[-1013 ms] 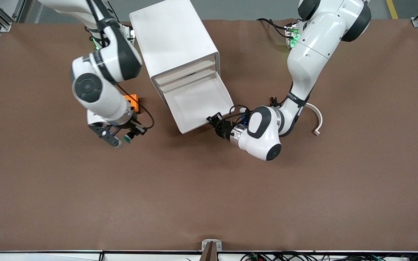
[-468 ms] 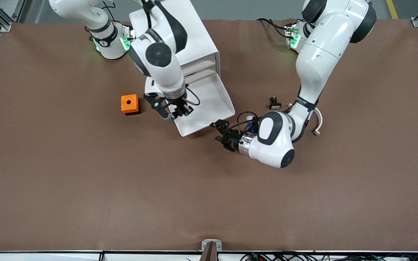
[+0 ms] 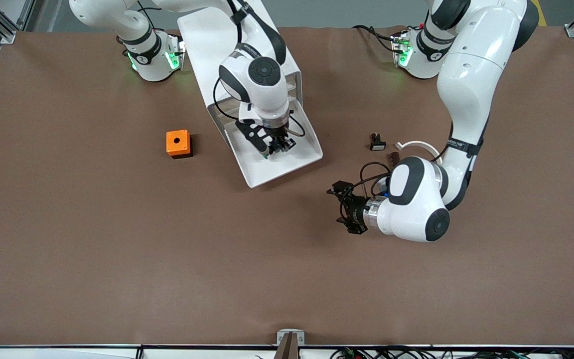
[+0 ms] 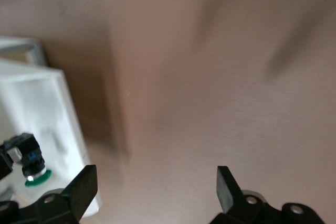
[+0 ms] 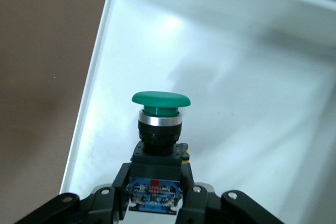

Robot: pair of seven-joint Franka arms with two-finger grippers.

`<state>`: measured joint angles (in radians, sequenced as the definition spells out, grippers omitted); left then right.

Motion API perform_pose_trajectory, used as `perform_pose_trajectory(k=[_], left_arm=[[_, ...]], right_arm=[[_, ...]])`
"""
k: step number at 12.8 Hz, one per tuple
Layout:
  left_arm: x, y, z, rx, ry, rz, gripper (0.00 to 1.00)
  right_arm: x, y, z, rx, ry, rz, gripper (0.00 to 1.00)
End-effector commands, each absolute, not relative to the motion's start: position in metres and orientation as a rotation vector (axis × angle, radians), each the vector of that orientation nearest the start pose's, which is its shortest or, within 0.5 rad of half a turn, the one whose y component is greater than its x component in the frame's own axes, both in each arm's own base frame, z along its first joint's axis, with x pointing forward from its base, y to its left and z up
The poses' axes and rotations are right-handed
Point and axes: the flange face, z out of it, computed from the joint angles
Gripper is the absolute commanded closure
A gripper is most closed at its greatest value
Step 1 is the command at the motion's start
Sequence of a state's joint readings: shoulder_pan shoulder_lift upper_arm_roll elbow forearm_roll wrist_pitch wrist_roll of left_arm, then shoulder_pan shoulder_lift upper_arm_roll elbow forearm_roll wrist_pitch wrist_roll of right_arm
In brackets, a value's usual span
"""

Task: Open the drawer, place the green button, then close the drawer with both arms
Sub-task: 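Lower the green button into the open drawer and open the right gripper, then withdraw the right gripper while the left gripper pushes the drawer shut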

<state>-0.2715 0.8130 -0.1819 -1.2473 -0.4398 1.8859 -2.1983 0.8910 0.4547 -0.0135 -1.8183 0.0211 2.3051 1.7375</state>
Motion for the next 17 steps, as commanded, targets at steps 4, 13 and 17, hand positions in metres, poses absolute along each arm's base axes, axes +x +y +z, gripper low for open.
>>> perform_pose_trajectory(k=[4,13,17], left_arm=[[0.655,-0.335,0.306,2.317,1.914,-0.622,0.0],[0.599,-0.448,0.274,2.706,1.225,-0.275,0.0],[0.542,-0.491,0.233,2.804,1.088,-0.191,0.0]], right_arm=[[0.431,0.521,0.282,-2.785,1.386,-0.04,0.01],[0.527,0.436,0.404,-3.164,0.595,0.053,0.0],[0.589,0.297,0.474,-3.193,0.257,0.094,0.0]])
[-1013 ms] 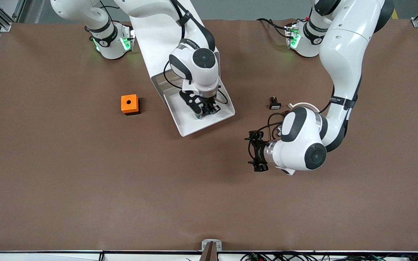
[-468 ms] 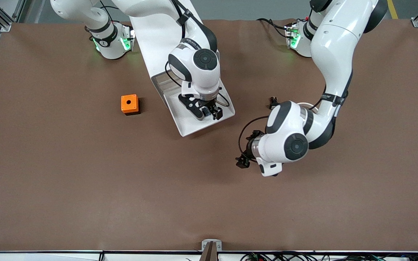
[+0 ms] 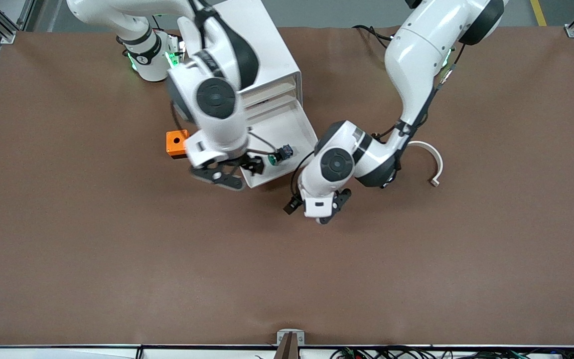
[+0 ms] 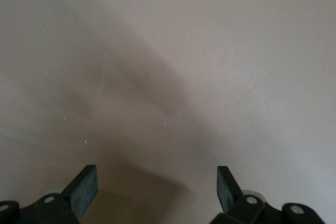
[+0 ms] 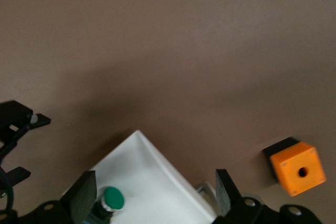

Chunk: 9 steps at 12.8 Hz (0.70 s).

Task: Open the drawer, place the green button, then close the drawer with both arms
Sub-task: 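Withdraw the right gripper while the left gripper pushes the drawer shut, then push the drawer fully into the cabinet with the left gripper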

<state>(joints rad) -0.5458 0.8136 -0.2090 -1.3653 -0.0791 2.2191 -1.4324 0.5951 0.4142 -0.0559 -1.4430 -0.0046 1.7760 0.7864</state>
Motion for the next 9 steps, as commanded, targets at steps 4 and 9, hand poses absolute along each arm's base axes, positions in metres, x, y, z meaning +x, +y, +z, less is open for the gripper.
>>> perform_pose_trajectory(k=[4,9], left_arm=[[0.495,-0.523,0.223,-3.008,-1.182,0.213,0.0],[0.424,-0.567,0.21,-2.988,-1.114,0.32,0.0]], right_arm=[[0.616,0.154,0.521,-3.185,0.06,0.126,0.0],[0.615,0.039,0.546,-3.164,-0.053,0.18,0.0]])
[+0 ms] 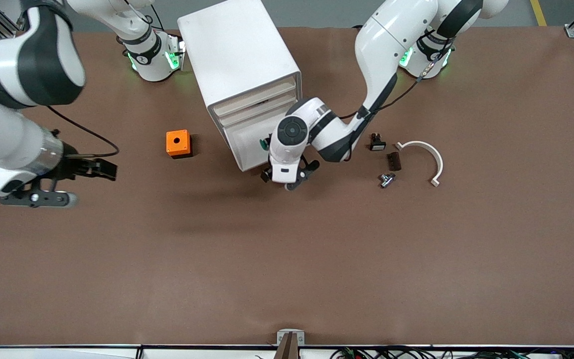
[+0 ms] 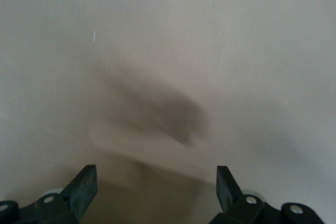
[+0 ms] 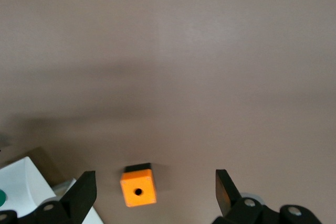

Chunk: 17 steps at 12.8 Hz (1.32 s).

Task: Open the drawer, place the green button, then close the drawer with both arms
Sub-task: 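Push the drawer fully into the cabinet with the left gripper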

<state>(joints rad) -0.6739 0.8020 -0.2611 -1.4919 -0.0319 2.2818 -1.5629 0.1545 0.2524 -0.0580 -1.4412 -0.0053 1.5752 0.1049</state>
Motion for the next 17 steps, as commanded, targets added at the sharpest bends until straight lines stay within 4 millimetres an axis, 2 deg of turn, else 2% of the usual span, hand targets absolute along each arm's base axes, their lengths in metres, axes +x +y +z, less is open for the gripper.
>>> perform_pose_trajectory(k=[1,4,6,8,11,12,14,15,17], left_arm=[[0.412,-0.575,0.209,-2.983,-1.118,0.342,0.0],[0.38,-0.597,0.21,-2.956,-1.151,0.377,0.0],[0.36,-0.608,0.208,-2.944,-1.149,0.381,0.0],[0.345,-0.617,0.206,-2.931,-1.155,0.386,0.0],[0.345,-0.617,0.207,-2.917,-1.19,0.386,0.0],[0.352,-0.615,0.211,-2.922,-1.198,0.379,0.0],[0.393,-0.589,0.219,-2.895,-1.262,0.332,0.0],[0.426,-0.568,0.235,-2.894,-1.293,0.251,0.0],[0.477,-0.525,0.272,-2.885,-1.294,0.065,0.0]], right_arm=[[0.615,0.022,0.545,-3.16,-0.036,0.188,0.0],[0.609,-0.013,0.553,-3.152,-0.016,0.209,0.0],[0.606,-0.026,0.556,-3.148,-0.059,0.212,0.0],[0.606,-0.029,0.557,-3.146,-0.061,0.214,0.0],[0.605,-0.027,0.557,-3.146,-0.064,0.217,0.0],[0.604,-0.027,0.558,-3.146,-0.064,0.214,0.0],[0.604,-0.03,0.558,-3.147,-0.054,0.214,0.0],[0.604,-0.033,0.558,-3.146,-0.047,0.214,0.0],[0.604,-0.035,0.558,-3.146,-0.042,0.214,0.0]])
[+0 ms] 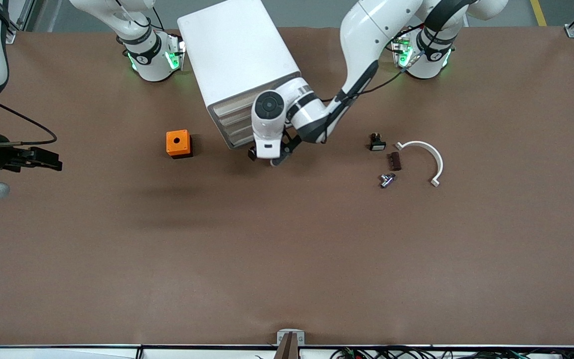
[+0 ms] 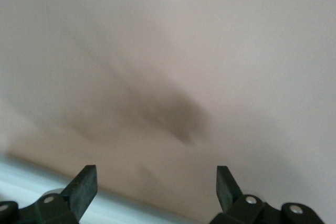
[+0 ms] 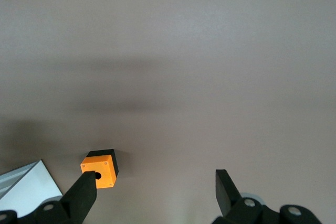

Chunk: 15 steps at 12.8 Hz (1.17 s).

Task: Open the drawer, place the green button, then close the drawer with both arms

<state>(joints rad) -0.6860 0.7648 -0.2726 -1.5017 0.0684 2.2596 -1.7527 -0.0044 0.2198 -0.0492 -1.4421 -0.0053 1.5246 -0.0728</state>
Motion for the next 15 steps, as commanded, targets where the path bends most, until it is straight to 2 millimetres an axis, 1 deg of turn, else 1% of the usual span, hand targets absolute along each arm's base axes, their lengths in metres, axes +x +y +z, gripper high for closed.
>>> perform_pose_trajectory(k=[1,2,3,4,5,6,7,8,9,11,12,13,14,15], left_arm=[[0.5,-0.499,0.297,-2.874,-1.274,-0.007,0.0],[0.52,-0.472,0.322,-2.875,-1.237,-0.038,0.0],[0.541,-0.44,0.351,-2.885,-1.198,-0.06,0.0],[0.559,-0.406,0.38,-2.89,-1.16,-0.079,0.0],[0.572,-0.375,0.403,-2.889,-1.112,-0.09,0.0],[0.584,-0.338,0.427,-2.897,-1.041,-0.093,0.0],[0.587,-0.307,0.448,-2.886,-0.949,-0.066,0.0],[0.59,-0.283,0.469,-2.887,-0.898,-0.066,0.0],[0.593,-0.255,0.488,-2.898,-0.85,-0.077,0.0],[0.589,-0.211,0.525,-2.913,-0.701,-0.064,0.0],[0.589,-0.187,0.544,-2.935,-0.654,-0.071,0.0],[0.583,-0.171,0.562,-2.95,-0.591,-0.077,0.0],[0.577,-0.165,0.574,-2.96,-0.51,-0.083,0.0],[0.567,-0.157,0.584,-2.961,-0.447,-0.086,0.0]], right_arm=[[0.604,-0.035,0.558,-3.148,-0.042,0.215,0.0],[0.604,-0.036,0.558,-3.15,-0.04,0.21,0.0],[0.604,-0.039,0.56,-3.153,-0.035,0.204,0.0],[0.604,-0.047,0.56,-3.153,-0.013,0.199,0.0],[0.604,-0.049,0.56,-3.153,-0.008,0.197,0.0],[0.604,-0.051,0.561,-3.154,0.006,0.194,0.0],[0.605,-0.054,0.561,-3.152,0.021,0.189,0.0],[0.605,-0.051,0.561,-3.157,0.014,0.202,0.0],[0.607,-0.054,0.573,-3.16,0.024,0.161,0.0],[0.608,-0.061,0.593,-3.161,0.029,0.091,0.0],[0.608,-0.064,0.601,-3.156,0.038,0.066,0.0],[0.606,-0.059,0.604,-3.157,0.027,0.065,0.0],[0.602,-0.053,0.598,-3.163,0.038,0.141,0.0],[0.596,-0.053,0.603,-3.158,0.062,0.145,0.0]])
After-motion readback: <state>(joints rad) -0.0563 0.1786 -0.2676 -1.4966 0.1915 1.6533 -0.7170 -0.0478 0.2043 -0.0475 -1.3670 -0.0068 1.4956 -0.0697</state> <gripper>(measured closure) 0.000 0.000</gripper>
